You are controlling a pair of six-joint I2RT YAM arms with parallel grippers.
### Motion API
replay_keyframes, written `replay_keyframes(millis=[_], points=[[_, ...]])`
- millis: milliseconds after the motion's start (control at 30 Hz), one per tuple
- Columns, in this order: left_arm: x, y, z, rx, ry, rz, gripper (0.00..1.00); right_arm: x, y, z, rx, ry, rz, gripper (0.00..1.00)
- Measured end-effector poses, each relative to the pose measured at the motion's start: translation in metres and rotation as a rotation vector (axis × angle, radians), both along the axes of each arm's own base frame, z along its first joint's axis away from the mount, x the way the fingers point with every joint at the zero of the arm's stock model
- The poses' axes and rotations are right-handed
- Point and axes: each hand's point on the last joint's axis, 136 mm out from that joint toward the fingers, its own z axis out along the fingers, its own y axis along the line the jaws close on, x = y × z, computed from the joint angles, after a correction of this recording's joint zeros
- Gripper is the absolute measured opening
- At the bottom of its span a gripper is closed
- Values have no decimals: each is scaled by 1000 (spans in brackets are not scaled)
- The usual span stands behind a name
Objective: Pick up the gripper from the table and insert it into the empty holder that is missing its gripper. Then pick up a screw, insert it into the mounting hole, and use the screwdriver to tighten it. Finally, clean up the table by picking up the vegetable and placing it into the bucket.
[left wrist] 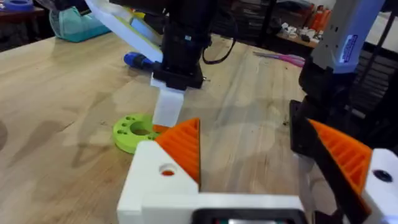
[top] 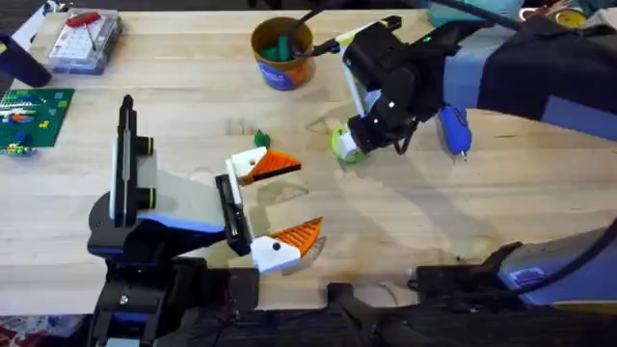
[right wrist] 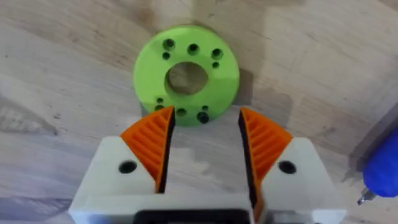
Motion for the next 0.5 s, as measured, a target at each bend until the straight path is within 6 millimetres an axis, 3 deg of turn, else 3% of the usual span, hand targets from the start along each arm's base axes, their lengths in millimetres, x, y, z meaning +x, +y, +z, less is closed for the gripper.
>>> replay_keyframes(millis=[500], points=[[0,0,0,0,0,0,990,-3,0,-1,18,21,-9,570]])
